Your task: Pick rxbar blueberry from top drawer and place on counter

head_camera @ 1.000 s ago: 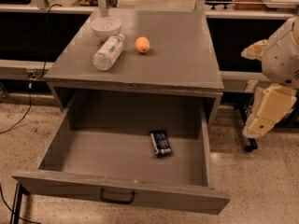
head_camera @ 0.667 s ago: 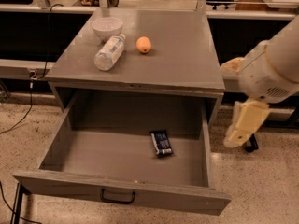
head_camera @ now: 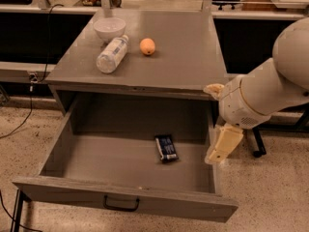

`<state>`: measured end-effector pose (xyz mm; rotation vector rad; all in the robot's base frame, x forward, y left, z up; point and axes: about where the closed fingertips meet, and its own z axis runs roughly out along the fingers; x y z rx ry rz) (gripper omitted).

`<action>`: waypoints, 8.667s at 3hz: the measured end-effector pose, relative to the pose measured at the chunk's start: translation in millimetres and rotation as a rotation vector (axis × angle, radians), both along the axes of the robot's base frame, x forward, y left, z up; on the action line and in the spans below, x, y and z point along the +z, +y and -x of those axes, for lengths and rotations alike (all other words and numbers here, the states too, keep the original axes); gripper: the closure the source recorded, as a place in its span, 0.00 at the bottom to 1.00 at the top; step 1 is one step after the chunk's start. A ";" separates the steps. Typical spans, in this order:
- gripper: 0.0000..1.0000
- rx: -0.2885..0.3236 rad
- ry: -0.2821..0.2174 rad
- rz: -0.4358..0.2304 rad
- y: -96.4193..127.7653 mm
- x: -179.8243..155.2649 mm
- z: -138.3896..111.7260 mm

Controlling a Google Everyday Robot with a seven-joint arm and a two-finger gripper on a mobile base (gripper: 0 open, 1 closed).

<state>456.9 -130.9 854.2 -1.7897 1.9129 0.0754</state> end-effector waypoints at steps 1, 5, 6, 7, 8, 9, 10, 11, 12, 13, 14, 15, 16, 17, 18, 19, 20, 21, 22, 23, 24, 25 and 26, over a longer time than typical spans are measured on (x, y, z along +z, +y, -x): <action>0.00 0.000 0.000 0.000 0.0 0.0 0.0; 0.00 0.114 -0.022 -0.144 34.9 -94.3 -60.8; 0.00 0.155 0.034 -0.123 40.7 -99.6 -58.7; 0.00 0.288 0.165 -0.095 70.0 -162.9 -49.6; 0.00 0.359 0.232 -0.078 86.7 -209.0 -46.8; 0.00 0.357 0.256 -0.070 87.9 -231.2 -58.6; 0.00 0.328 0.257 -0.063 79.1 -236.2 -78.7; 0.26 0.291 0.297 -0.025 63.3 -245.4 -96.9; 0.50 0.277 0.351 0.009 54.1 -264.5 -97.9; 0.73 0.277 0.352 0.010 54.0 -259.4 -97.7; 0.97 0.277 0.352 0.010 54.0 -254.9 -97.7; 1.00 0.311 0.327 -0.042 63.1 -241.0 -91.4; 1.00 0.420 0.205 -0.214 85.3 -174.5 -65.5; 1.00 0.505 0.079 -0.322 92.1 -111.8 -40.7; 1.00 0.539 0.029 -0.398 95.4 -70.2 -31.7; 1.00 0.532 0.006 -0.378 96.9 -30.9 -50.6; 1.00 0.503 -0.032 -0.319 101.4 22.1 -85.2; 1.00 0.401 -0.010 -0.229 98.2 41.9 -147.9; 1.00 0.266 0.005 -0.169 84.2 50.5 -204.2; 0.81 0.140 0.016 -0.141 61.9 49.3 -238.6; 0.59 0.136 0.013 -0.143 61.7 50.3 -240.5; 0.36 0.138 0.017 -0.144 64.0 47.6 -241.2; 0.12 0.141 0.020 -0.144 66.4 44.8 -241.9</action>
Offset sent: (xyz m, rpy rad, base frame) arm 0.0059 -0.0029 -0.0116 0.0305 0.0275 0.0042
